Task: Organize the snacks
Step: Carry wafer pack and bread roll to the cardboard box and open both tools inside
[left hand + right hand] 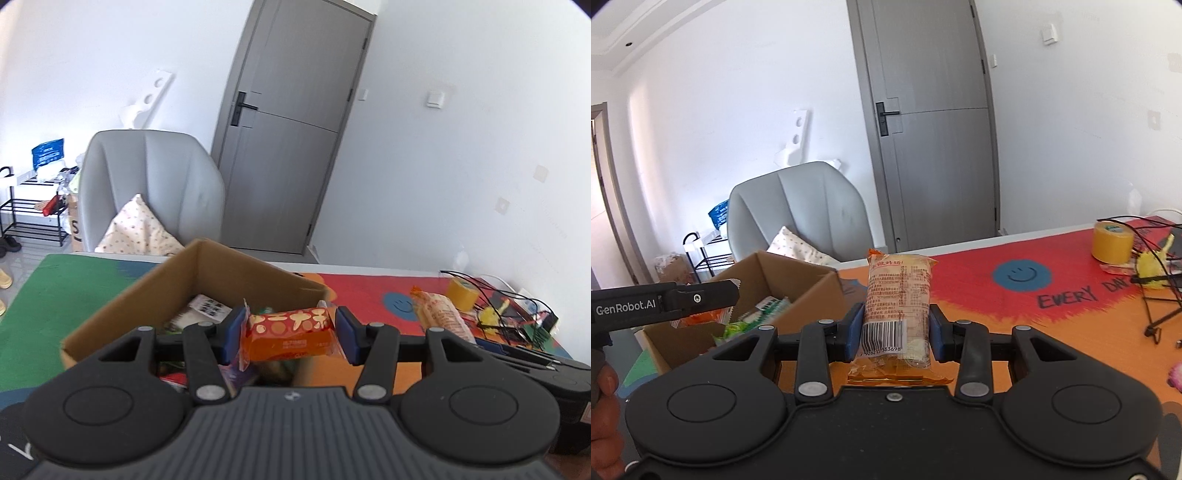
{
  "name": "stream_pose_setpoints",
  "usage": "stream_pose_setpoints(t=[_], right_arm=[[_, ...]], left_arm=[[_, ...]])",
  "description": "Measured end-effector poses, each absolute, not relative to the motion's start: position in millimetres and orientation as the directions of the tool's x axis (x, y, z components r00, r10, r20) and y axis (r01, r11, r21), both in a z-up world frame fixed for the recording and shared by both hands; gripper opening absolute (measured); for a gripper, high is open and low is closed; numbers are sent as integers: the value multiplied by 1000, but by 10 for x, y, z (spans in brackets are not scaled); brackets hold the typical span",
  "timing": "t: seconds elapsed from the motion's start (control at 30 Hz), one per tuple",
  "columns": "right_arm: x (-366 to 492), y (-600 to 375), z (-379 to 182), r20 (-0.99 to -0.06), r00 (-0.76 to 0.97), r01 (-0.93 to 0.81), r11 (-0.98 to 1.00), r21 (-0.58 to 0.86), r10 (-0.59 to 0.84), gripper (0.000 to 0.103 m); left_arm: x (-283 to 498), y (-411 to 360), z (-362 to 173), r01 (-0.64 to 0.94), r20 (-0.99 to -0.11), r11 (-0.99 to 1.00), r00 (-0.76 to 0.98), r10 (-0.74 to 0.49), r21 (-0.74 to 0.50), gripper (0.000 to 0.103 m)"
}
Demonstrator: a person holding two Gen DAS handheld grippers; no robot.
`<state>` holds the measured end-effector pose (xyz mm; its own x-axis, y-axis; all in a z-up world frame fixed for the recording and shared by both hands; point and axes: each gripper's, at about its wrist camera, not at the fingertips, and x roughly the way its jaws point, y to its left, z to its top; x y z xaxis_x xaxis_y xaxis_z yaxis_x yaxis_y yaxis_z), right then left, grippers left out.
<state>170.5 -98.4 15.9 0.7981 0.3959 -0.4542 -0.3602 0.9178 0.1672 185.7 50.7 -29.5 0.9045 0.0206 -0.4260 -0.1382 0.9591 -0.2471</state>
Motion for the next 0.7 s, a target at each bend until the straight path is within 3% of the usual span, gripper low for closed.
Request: stream_pose_setpoints(t=[0.7], right_arm=[[1717, -393, 292, -439, 765, -465, 875, 131, 472, 37]], left_arm=[[1712, 1174, -324, -249, -455, 925, 885, 96, -289, 55]])
